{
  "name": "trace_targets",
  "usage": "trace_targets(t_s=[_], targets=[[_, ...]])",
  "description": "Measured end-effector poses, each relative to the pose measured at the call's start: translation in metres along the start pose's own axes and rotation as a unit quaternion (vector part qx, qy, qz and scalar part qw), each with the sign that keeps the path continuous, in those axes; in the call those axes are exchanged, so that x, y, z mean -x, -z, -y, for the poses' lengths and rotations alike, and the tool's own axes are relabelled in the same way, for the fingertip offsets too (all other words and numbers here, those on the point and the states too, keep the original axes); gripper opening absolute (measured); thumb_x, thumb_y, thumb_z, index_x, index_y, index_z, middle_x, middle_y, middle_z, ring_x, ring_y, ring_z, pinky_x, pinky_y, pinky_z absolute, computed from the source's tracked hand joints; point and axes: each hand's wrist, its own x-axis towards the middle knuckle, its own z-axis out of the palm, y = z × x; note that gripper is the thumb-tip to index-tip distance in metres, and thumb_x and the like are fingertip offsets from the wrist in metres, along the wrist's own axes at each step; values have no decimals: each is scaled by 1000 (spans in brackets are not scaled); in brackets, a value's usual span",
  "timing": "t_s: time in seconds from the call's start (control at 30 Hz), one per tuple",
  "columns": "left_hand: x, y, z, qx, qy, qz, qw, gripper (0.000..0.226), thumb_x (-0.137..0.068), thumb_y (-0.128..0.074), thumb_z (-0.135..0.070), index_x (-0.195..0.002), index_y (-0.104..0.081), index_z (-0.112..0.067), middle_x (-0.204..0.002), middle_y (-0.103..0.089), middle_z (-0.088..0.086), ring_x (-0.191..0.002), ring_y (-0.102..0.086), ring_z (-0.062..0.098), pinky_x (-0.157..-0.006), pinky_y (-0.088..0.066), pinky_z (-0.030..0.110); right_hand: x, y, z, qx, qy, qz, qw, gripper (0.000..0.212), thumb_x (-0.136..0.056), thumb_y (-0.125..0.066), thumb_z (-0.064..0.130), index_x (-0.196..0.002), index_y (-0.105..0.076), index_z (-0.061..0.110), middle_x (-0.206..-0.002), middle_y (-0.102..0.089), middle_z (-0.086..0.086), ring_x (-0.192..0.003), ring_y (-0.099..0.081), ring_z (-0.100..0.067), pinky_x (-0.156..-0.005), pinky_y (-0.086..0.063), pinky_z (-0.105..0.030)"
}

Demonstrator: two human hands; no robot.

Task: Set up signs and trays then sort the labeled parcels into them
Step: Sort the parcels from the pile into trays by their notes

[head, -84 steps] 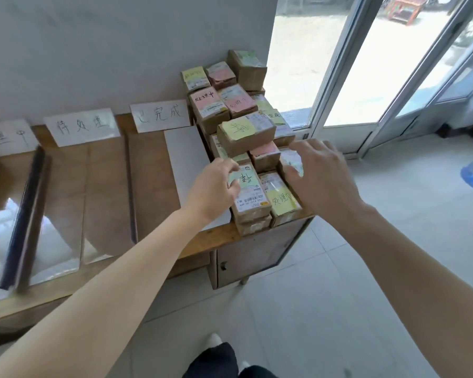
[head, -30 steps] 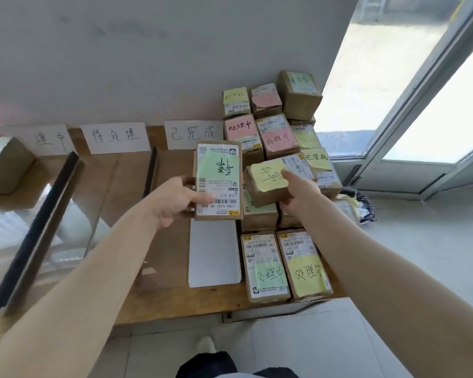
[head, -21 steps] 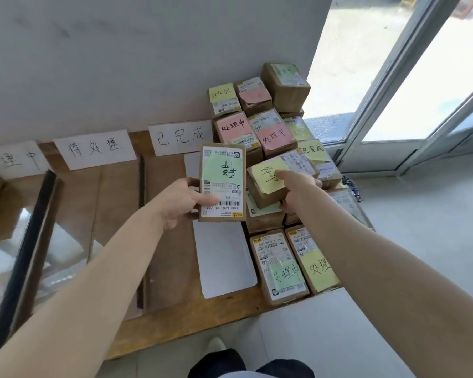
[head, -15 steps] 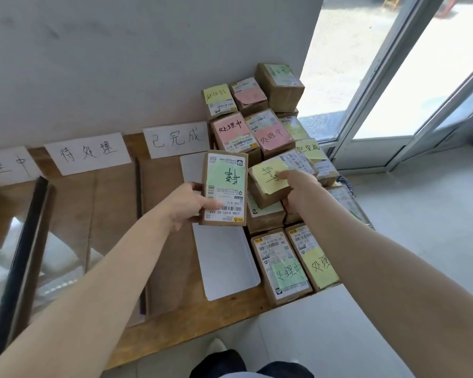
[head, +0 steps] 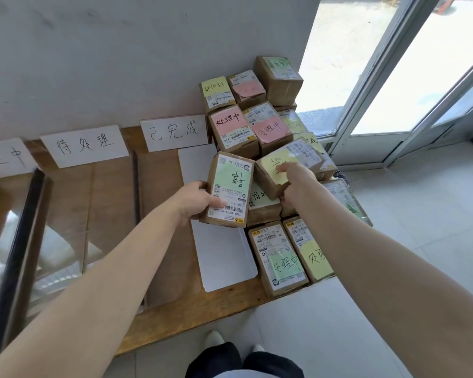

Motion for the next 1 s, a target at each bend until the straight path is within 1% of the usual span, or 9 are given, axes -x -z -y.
trace_targets(t_s=[0.07,0.13,0.23,0.4,0.57,0.63,0.7,0.83,1.0], targets=[[3,-3,0,3,2,-1,1000,38,-79,-71,-3,-112,-55,-13,-102,-70,4,-87,-69,19,-67,-56,30,12,3,5,-12,-4,9,1000,58,-45,-76,18,-98,-56,12,-104,-63,-10,-86,-65,-30,-76,-55,-42],[7,-6,0,-3,0,-4,1000,43,-78,-72,-3,-116,-54,-13,-101,-70,4,-85,-70,17,-61,-56,27,39,6,6,6,3,3,1000,39,-59,-78,16,-89,-55,11,-92,-64,-8,-85,-65,-27,-80,-55,-41],[12,-10,0,-12,-7,-12,1000,47,-77,-73,-3,-117,-52,-14,-100,-70,3,-83,-70,17,-61,-56,26,42,13,7,-16,-28,21,999,39,-68,-78,16,-99,-56,11,-94,-63,-7,-90,-61,-24,-83,-53,-36],[25,-19,3,3,-11,-31,999,45,-78,-72,-3,-112,-47,-18,-100,-69,4,-85,-69,19,-69,-57,32,45,27,9,-8,-47,49,998,27,-80,-67,8,-106,-61,14,-76,-61,-2,-60,-56,-14,-42,-43,-24],[31,-19,7,37,-12,-65,997,37,-78,-71,-1,-106,-52,-17,-100,-70,5,-85,-69,19,-72,-57,34,57,31,10,5,-40,109,993,31,-81,-71,17,-108,-56,12,-79,-55,-4,-65,-52,-18,-59,-47,-33],[29,-18,5,52,-16,-88,995,34,-78,-71,1,-99,-52,-19,-99,-70,5,-86,-69,20,-73,-57,36,61,28,9,17,-38,116,992,39,-81,-72,19,-115,-54,13,-89,-56,-6,-84,-56,-23,-80,-51,-39],[24,-17,0,55,-19,-111,992,32,-78,-71,1,-91,-51,-20,-100,-69,6,-87,-68,21,-75,-57,38,62,27,10,7,-45,103,994,41,-81,-73,20,-116,-54,13,-106,-60,-5,-101,-57,-25,-88,-49,-40],[13,-21,-8,39,-11,-113,993,31,-78,-71,2,-87,-51,-21,-103,-68,8,-91,-68,24,-81,-56,41,56,25,11,-35,-59,95,993,28,-82,-72,24,-96,-51,12,-88,-60,-3,-86,-58,-22,-68,-45,-36],[3,-25,-11,22,-7,-96,995,30,-78,-71,0,-94,-53,-19,-102,-69,7,-87,-69,21,-75,-57,36,51,22,14,-40,-65,90,993,36,-80,-74,30,-100,-49,13,-80,-54,-4,-71,-52,-22,-54,-38,-34]])
